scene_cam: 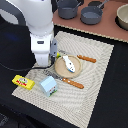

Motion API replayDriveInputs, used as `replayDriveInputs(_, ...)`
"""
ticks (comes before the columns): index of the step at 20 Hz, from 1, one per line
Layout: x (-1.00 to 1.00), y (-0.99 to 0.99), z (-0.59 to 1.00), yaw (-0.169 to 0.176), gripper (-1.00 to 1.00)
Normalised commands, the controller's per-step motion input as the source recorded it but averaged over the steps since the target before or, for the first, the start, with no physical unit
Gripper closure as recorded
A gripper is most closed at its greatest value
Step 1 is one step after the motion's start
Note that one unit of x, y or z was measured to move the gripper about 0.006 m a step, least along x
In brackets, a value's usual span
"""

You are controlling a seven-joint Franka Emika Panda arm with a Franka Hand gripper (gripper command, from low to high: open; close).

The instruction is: Interact with the objects in diverse but meaningful ways.

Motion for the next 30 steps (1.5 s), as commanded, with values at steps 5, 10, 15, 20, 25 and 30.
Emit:
replayDriveInputs(5, 0.02, 0.22, 0.00, 0.000, 1.00)
replayDriveInputs(10, -0.05, 0.20, 0.00, 0.135, 1.00)
replayDriveInputs(15, -0.13, 0.19, 0.00, 0.198, 1.00)
replayDriveInputs(20, -0.32, 0.08, -0.06, 0.264, 1.00)
replayDriveInputs(25, -0.44, 0.00, -0.23, 0.186, 1.00)
replayDriveInputs(30, -0.74, -0.05, 0.20, 0.063, 1.00)
